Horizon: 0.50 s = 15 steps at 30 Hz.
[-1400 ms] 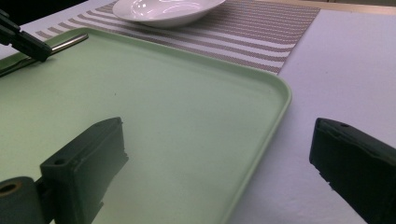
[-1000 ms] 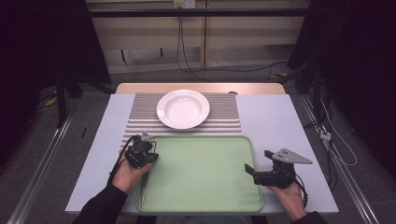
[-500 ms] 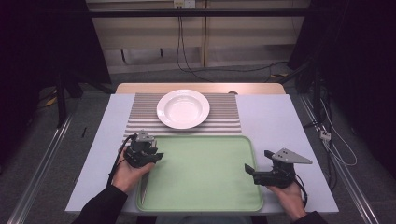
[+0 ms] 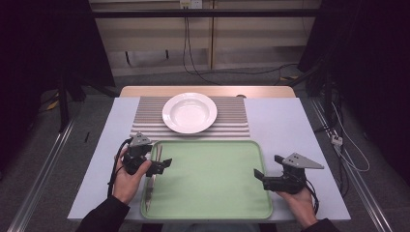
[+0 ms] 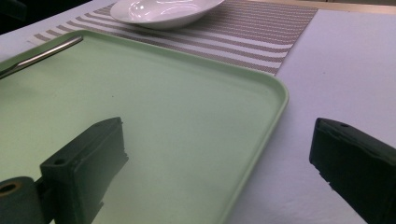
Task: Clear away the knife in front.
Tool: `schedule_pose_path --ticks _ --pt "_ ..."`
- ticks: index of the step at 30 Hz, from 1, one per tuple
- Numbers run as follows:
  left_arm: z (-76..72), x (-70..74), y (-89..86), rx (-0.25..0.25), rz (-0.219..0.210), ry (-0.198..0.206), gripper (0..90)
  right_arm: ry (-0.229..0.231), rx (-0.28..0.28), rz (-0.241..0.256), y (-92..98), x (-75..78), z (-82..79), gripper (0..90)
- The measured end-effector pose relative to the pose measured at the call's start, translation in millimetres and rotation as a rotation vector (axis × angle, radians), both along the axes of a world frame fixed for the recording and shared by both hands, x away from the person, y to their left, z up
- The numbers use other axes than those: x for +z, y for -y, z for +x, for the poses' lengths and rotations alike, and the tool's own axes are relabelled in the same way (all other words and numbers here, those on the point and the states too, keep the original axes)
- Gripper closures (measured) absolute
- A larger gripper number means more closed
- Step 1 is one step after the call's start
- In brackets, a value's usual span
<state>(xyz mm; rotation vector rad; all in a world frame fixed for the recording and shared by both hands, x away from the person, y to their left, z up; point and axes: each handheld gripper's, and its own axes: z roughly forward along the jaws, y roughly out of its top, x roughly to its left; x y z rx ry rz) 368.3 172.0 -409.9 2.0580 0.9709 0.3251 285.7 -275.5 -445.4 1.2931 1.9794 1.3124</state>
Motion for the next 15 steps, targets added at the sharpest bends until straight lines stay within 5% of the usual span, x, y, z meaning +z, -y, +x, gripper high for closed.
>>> schedule_pose_path --ticks 4,15 --pt "-7.8 2.0 -6.2 0.026 0.004 0.062 7.5 0.001 0.0 0.0 0.1 0.3 -0.4 3.4" --pt "-28.8 1.1 -26.4 0.067 -0.029 0.098 6.7 0.005 -0.013 0.003 2.4 0.3 -3.3 3.4"
